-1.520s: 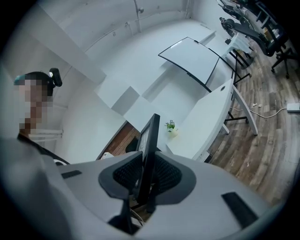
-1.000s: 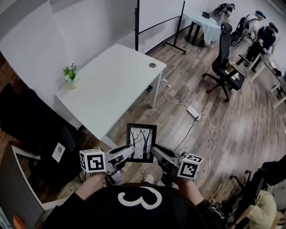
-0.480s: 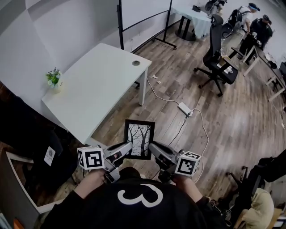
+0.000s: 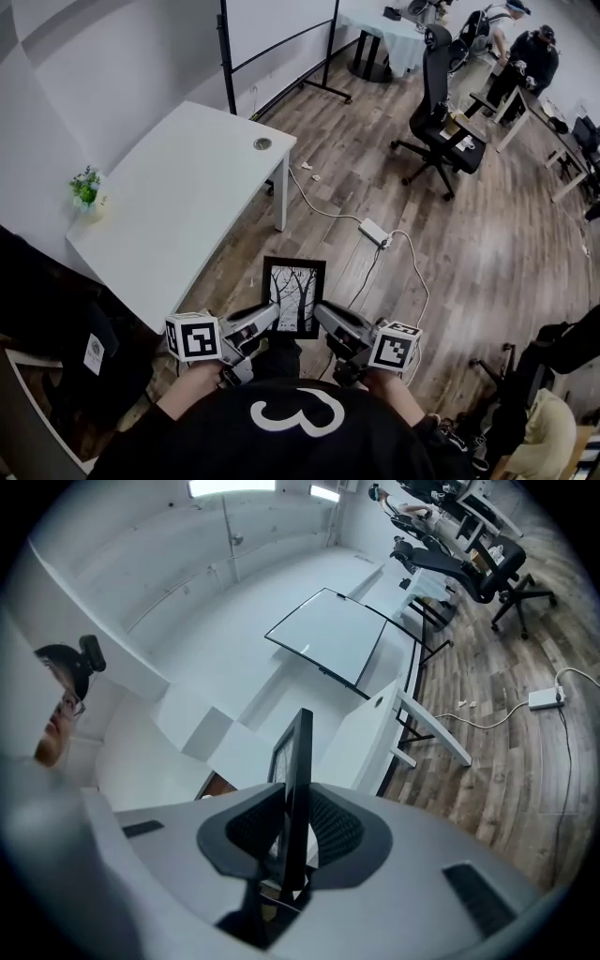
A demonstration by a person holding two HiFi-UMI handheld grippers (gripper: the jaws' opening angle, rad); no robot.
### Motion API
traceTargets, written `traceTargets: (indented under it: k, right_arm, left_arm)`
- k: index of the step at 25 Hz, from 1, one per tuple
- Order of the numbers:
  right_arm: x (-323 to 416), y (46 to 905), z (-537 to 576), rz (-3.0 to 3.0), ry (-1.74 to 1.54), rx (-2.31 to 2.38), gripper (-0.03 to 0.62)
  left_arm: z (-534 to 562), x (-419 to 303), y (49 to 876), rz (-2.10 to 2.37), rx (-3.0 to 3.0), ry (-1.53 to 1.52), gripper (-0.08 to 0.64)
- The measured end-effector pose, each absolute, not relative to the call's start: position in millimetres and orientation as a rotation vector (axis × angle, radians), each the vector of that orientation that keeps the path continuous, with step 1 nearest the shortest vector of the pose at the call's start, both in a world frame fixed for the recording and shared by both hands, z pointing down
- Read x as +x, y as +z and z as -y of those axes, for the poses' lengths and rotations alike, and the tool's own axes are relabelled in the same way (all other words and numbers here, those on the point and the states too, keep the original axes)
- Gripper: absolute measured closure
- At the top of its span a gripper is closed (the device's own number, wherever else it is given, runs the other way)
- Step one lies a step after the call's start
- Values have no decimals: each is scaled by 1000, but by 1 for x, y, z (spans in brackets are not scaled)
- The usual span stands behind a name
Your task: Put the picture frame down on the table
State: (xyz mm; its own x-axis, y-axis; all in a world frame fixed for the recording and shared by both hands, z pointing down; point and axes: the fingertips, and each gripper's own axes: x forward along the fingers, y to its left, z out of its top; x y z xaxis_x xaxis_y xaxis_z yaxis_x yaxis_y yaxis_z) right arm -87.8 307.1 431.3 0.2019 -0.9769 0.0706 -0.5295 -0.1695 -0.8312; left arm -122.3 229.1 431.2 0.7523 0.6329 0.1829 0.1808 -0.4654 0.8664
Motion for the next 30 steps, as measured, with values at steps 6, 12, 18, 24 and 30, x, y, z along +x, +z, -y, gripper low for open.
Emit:
traceTargets:
  k: [6,12,18,24,30]
  right_arm:
    - [-5,438,-274,-1396,-893,-1788,508]
    - [61,434,-206,-1477,-931,-1726,508]
    - [102,419,-139,-1587,-978,-1659,508]
    - [106,419,-94,-1718,-1032,-1571,508]
    - [92,421,-39,-1835,-1109,-1411,508]
  left_arm:
    - [-196,-39,437,-591,2001,625,474]
    - [-130,21,433,-501,2014,573,474]
    - [-68,54,419,-402,2030,495,474]
    - [-31,46,423,-276,2009,410,474]
    - [16,24,425,-113,1986,291,474]
